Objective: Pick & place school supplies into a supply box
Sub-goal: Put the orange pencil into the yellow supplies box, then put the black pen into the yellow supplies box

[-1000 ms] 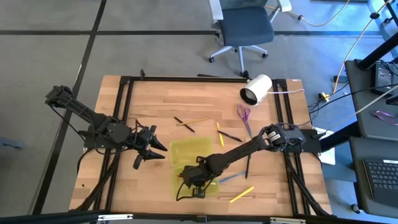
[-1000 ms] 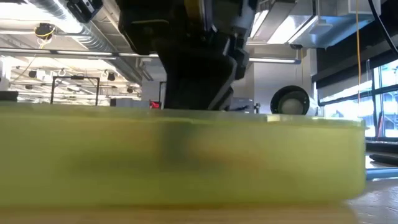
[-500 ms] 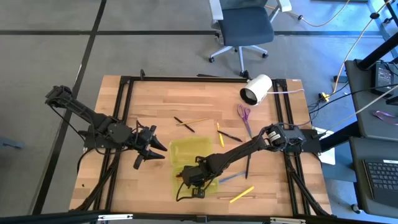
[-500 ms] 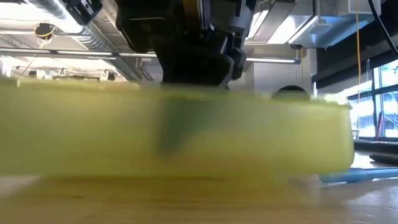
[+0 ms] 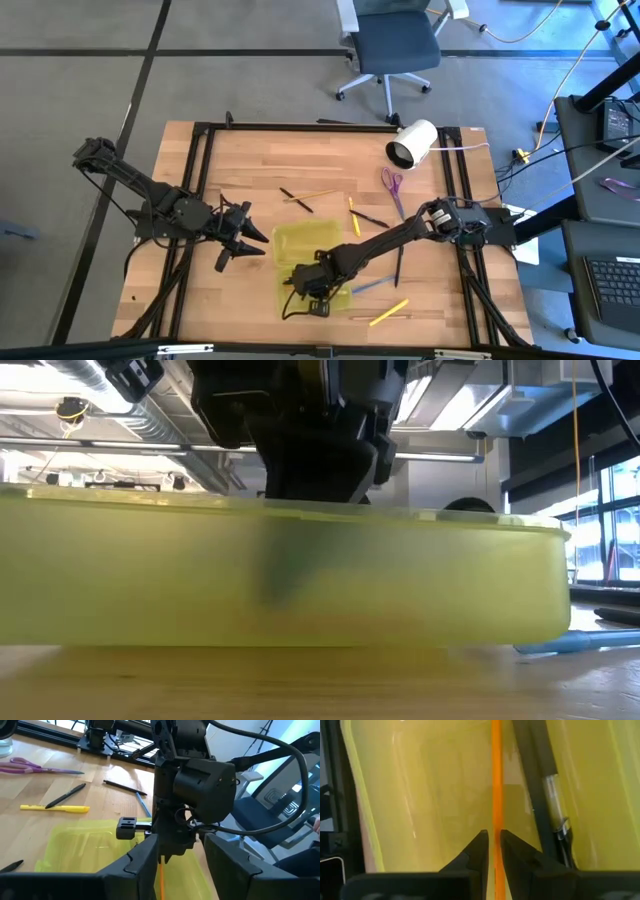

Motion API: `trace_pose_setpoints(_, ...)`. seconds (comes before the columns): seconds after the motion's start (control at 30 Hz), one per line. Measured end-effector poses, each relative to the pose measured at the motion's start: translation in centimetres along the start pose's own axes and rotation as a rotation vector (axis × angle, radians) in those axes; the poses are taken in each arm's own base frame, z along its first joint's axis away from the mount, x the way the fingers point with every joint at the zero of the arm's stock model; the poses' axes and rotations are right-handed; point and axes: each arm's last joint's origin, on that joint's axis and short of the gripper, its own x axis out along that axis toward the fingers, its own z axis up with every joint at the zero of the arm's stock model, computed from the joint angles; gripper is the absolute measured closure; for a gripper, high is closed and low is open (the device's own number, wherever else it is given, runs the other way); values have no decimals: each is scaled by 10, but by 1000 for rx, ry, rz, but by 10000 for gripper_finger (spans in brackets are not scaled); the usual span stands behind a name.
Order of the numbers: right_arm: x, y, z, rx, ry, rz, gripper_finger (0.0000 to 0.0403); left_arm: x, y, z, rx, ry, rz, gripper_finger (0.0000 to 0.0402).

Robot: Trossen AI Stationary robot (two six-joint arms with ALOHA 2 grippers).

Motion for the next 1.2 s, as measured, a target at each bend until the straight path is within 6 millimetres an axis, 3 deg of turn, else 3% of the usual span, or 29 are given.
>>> trace_pose_setpoints(0.3,-23,10,13,-38,-12,6,347,0,0,0,0,-1,0,248)
trace_pose_setpoints(0.5,-47,22,25,-168,-52,25,347,0,0,0,0,-1,0,251)
trace_pose_setpoints(0.73,-78,37,20,-269,-69,-14,347,0,0,0,0,-1,0,247)
trace_pose_setpoints(1.0,-126,48,-11,-312,-135,-94,347,0,0,0,0,-1,0,248)
trace_pose_setpoints(1.2,-162,44,-58,-213,-220,-120,347,0,0,0,0,-1,0,249)
